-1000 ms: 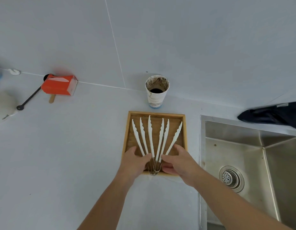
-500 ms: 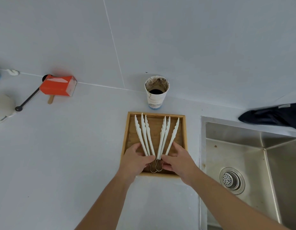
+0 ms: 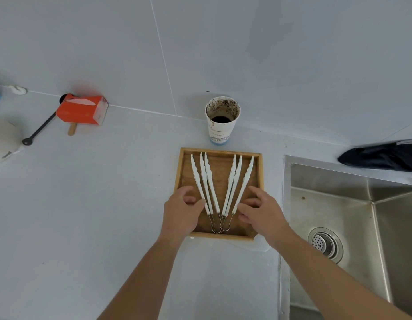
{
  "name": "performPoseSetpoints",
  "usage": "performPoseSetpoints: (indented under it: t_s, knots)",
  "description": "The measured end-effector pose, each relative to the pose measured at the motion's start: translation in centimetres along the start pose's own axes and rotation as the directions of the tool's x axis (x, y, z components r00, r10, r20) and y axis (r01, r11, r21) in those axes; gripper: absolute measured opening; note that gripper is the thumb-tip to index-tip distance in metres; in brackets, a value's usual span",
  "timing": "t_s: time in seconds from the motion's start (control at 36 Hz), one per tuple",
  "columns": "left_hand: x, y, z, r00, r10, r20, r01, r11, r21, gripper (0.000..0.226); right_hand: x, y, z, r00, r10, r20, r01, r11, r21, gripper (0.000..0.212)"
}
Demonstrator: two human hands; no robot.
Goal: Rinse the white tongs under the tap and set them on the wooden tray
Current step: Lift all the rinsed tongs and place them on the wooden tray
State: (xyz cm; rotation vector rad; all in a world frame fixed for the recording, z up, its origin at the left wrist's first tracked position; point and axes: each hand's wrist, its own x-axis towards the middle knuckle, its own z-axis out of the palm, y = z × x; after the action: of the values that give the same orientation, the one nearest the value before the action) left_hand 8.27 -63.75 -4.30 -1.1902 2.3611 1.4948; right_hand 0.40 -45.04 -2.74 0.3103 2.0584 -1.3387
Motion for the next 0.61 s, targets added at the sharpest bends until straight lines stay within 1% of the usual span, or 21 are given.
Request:
performPoseSetpoints:
  t_s: [0.06, 0.17, 0.28, 0.42, 0.53, 0.61]
  knots:
    - [0.1, 0.5, 0.2, 1.000, 0.008, 0.005, -0.008, 1.000, -0.024, 0.053, 0.2, -0.3, 0.4, 1.000, 0.001, 0.004, -0.001, 1.000, 0.008, 0.072]
    - [0.1, 1.2, 0.6, 1.000, 0.011, 0.023, -0.010, 0.999, -0.044, 0.054, 0.6, -0.5, 1.4, 0.999, 0.015, 0.030, -0.015, 1.000, -0.001, 0.078]
    - [-0.5, 1.0, 1.1, 0.999, 0.032, 0.044, -0.030, 0.999, -0.042, 0.063, 0.7, -0.4, 2.1, 1.000, 0.018, 0.014, -0.019, 0.998, 0.064, 0.078]
    - [-0.6, 1.0, 1.0, 0.999, 0.009, 0.042, -0.005, 0.997, -0.081, 0.068, 0.5, 0.0, 2.4, 1.000, -0.008, 0.023, 0.007, 0.998, 0.067, 0.077]
    - [-0.5, 1.2, 0.7, 1.000, 0.022, 0.007, -0.021, 0.997, -0.077, 0.063, 0.4, -0.3, 2.6, 0.995, -0.059, 0.084, 0.060, 0.998, -0.004, 0.078]
    - [-0.3, 1.2, 0.3, 0.999, 0.029, -0.015, -0.030, 0.996, -0.080, 0.064, 0.3, -0.5, 2.8, 0.992, -0.092, 0.091, 0.097, 0.994, -0.052, 0.071]
